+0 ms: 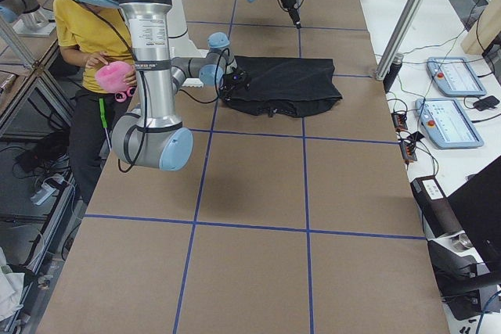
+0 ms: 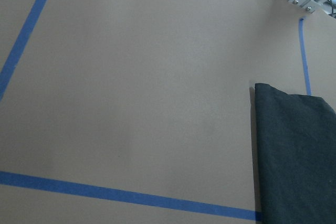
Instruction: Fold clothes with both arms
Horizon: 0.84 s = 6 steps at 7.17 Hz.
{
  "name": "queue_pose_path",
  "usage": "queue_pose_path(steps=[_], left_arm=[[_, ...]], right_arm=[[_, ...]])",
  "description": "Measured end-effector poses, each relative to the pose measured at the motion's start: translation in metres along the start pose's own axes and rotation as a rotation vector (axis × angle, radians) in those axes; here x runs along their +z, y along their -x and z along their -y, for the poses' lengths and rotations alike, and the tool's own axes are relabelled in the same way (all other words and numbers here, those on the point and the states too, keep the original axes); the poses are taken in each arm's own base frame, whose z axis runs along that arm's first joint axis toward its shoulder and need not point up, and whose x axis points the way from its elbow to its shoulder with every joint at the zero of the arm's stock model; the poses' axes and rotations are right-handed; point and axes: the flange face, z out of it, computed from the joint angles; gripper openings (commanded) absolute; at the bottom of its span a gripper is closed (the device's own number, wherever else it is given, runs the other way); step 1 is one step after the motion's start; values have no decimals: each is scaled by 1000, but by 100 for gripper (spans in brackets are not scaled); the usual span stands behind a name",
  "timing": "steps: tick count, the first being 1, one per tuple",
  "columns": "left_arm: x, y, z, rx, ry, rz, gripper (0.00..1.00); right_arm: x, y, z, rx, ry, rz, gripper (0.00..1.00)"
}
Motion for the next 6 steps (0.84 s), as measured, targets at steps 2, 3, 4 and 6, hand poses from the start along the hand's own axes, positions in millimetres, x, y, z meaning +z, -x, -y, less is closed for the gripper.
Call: queue_pose_path(steps=[2, 3, 4, 6], left_arm=[[1, 0, -1, 1, 0, 0, 100], [1, -1, -2, 2, -1, 0, 100], [1, -1, -3, 2, -2, 0, 100], [1, -1, -3, 2, -3, 0, 100]], right_arm=[[4, -7, -9, 1, 7, -12, 93], [6, -11, -11, -4, 9, -20, 92], [8, -14, -16, -10, 13, -25, 88], [11, -18, -21, -18, 16, -33, 81]])
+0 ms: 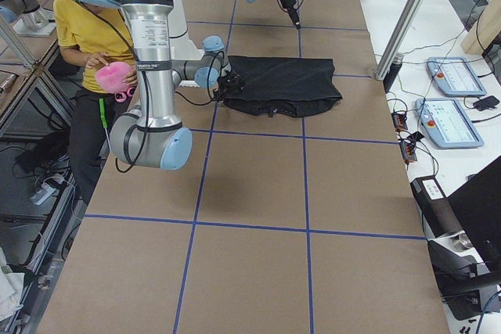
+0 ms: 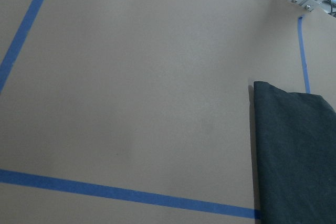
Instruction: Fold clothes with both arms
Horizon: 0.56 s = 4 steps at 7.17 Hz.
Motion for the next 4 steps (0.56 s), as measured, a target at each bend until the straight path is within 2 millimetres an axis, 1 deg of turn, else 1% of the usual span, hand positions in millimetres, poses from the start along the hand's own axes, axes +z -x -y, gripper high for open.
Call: queue_pose_path(steps=[1, 2, 3, 4], left_arm=[[0, 0, 0, 0, -2, 0, 100], [0, 0, 0, 0, -3, 0, 100], [0, 0, 0, 0, -3, 0, 100], [0, 0, 0, 0, -3, 0, 100]], right_arm=[[3, -1, 0, -1, -3, -5, 71], [4, -2, 0, -2, -5, -6, 37], [4, 0, -1, -1, -3, -4, 0], [4, 0, -2, -1, -2, -4, 0]])
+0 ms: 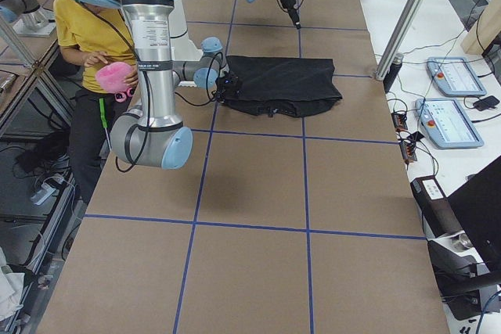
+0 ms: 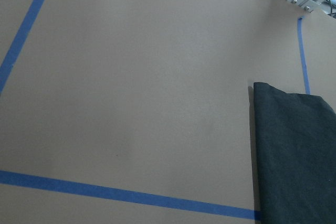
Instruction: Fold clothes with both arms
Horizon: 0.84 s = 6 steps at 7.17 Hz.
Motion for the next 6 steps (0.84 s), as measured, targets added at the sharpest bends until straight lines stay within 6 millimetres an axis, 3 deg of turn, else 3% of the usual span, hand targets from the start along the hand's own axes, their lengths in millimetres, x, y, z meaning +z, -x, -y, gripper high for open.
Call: queue_pose_path(steps=[4, 6], left_arm=[[-1, -2, -1, -11, 1, -4, 100], [-5, -12, -13, -64, 15, -26, 99]], right_arm=[[-7, 2, -1, 1, 9, 9, 0], [-18, 4, 0, 3, 22, 20, 0]])
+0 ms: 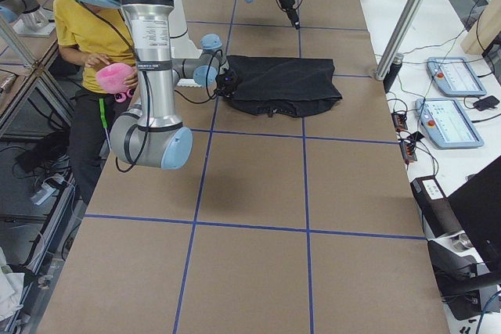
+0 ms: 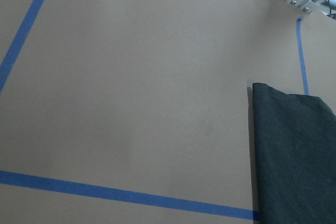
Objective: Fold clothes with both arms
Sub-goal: 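Lower the left gripper to the other bottom corner nearest the robot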
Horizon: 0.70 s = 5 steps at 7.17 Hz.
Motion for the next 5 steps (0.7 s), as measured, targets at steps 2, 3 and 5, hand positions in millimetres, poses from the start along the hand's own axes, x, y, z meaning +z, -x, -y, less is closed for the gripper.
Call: queue_pose_path(steps=[2, 3, 5], left_arm=[[-24, -8, -51, -89, 37, -50, 99], [-43, -15, -93, -153, 79, -85, 95], [-56, -35, -185, -274, 158, -122, 83]], right_arm=[[-7, 0, 0, 1, 8, 6, 0], [-8, 0, 0, 1, 9, 6, 0], [-8, 0, 0, 1, 9, 4, 0]])
